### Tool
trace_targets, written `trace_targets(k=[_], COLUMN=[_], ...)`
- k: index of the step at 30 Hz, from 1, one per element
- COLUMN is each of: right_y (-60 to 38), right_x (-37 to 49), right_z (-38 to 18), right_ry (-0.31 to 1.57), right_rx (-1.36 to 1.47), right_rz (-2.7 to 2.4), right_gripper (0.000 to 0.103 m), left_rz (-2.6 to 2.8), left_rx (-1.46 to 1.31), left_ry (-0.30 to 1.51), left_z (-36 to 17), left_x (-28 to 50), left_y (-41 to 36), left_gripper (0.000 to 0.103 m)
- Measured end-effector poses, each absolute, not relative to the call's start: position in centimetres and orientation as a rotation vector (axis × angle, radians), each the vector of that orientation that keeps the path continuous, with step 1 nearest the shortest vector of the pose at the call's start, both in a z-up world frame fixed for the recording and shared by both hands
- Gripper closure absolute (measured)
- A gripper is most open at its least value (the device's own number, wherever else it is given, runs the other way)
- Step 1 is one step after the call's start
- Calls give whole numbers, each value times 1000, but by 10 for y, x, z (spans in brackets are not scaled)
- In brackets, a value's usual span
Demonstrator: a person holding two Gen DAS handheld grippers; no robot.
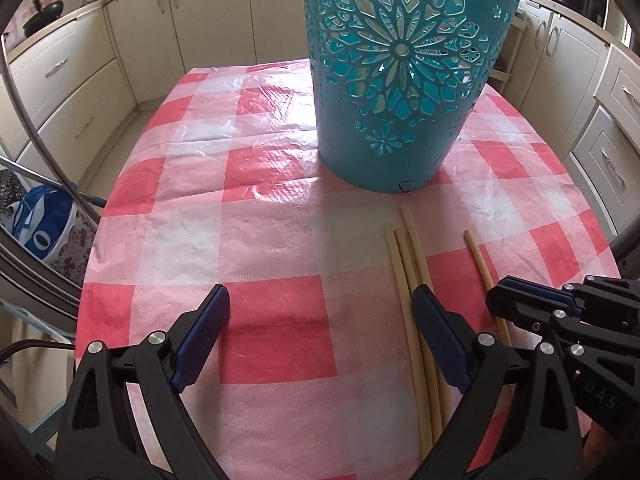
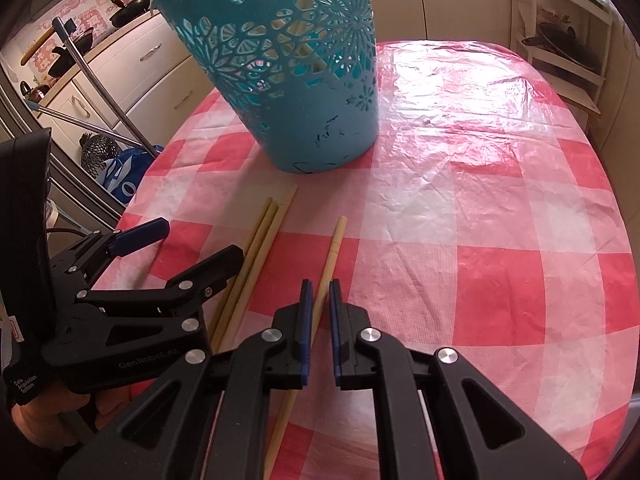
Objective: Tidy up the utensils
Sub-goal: 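Lower the left gripper onto a chopstick and close on it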
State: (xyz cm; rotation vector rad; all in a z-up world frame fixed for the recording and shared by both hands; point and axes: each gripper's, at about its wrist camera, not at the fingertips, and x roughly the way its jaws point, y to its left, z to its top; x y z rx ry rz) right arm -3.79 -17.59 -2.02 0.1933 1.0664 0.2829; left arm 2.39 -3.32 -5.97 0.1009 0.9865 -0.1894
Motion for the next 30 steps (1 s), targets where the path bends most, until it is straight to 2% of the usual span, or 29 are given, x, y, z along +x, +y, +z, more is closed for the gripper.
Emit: trace_targets(k=[5,7,12,17,27,28,30], right_y=[-174,-171,-160,-157,-152,-151,-151], right_x=[-38,-38,-39,-38,-37,-37,-36], right_z=[-20,-20,-19,-20,-20,-20,-20], right_ry=[1065,1063,1051,1050,1047,1047,1047], right_rx=[185,181,112,84,48,43,41], right_rz=[282,284,280,276,266,265,264], right_gripper=[94,93,91,91,91,91,91], left_rz=[-171,-159,-195,-226,-228,-231,-236], left_rx=[107,131,146,151,146,144,140], left_ry=[988,994,968,960,945,941,938], left_z=[-60,-62,-60,-57,-58,-57,-57], left_x=[23,23,19,17,15,14,14], left_y=[-34,-37,-43,-47,-49,-49,-50], left_gripper=[17,21,40,53,55,56,65])
